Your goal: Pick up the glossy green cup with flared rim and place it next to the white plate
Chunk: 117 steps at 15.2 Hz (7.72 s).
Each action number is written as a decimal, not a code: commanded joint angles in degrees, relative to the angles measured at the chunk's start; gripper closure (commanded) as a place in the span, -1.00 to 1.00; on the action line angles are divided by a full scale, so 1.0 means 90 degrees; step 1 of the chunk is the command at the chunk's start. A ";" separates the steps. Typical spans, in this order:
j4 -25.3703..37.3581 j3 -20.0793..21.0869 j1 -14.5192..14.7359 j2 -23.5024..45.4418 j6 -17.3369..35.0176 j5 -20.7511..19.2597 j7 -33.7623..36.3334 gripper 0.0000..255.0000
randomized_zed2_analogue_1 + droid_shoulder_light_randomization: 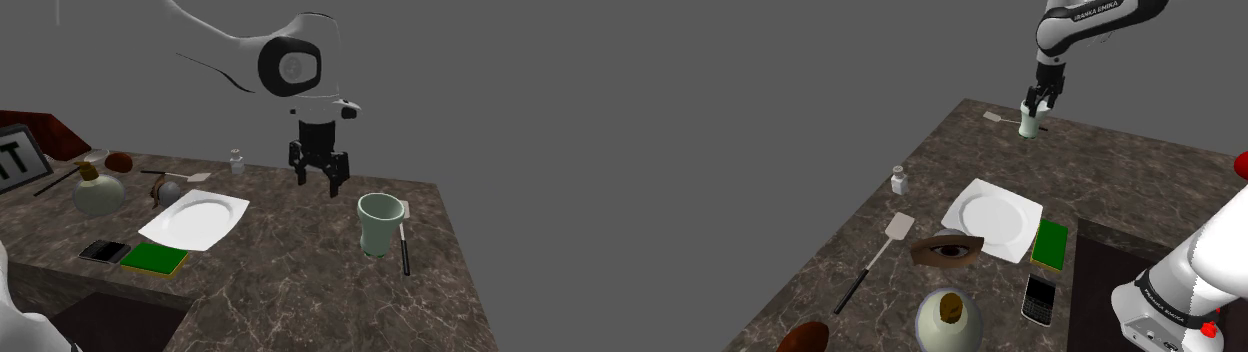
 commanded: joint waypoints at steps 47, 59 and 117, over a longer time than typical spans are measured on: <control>0.2677 -0.0159 -0.0390 0.2053 -0.0425 0.0218 -0.0617 1.00; 0.3591 -0.0172 -0.0404 0.1975 -0.1413 0.0220 -0.0692 1.00; -0.3857 0.0958 0.0356 -0.5705 -0.1811 -0.0219 0.1196 1.00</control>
